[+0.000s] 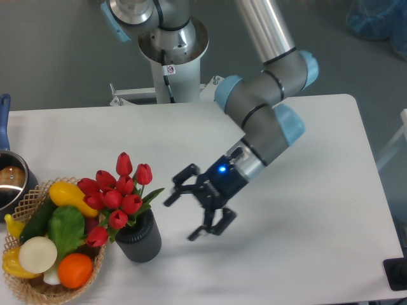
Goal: Insert the flowers into the vase
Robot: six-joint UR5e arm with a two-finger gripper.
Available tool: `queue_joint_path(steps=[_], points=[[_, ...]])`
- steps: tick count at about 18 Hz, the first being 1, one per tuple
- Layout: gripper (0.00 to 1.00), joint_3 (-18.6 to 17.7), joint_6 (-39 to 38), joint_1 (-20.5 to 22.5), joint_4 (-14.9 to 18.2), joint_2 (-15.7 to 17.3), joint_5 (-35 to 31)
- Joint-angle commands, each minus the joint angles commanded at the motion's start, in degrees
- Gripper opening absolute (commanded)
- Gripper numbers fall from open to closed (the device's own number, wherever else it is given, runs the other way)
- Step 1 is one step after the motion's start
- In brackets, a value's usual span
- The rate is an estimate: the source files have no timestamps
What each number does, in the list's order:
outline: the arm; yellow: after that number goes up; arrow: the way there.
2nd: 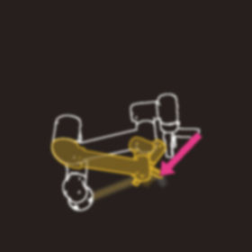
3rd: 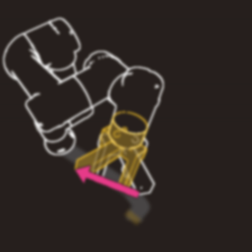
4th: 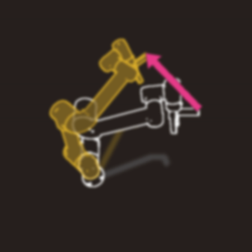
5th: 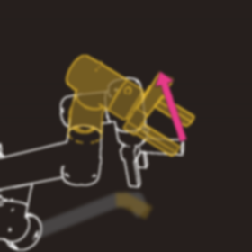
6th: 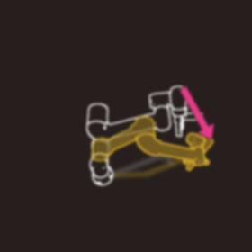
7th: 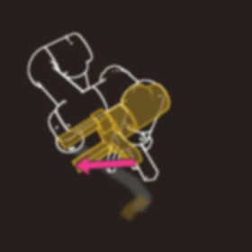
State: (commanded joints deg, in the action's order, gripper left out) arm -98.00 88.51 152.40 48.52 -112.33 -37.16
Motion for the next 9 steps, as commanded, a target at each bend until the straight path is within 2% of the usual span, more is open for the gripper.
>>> queue_joint_path(steps=[6,9], points=[[1.00,1.58,-7.10,5.44,0.26,8.34,-5.72],[1.00,1.50,-11.33,8.08,0.44,13.61,-12.99]])
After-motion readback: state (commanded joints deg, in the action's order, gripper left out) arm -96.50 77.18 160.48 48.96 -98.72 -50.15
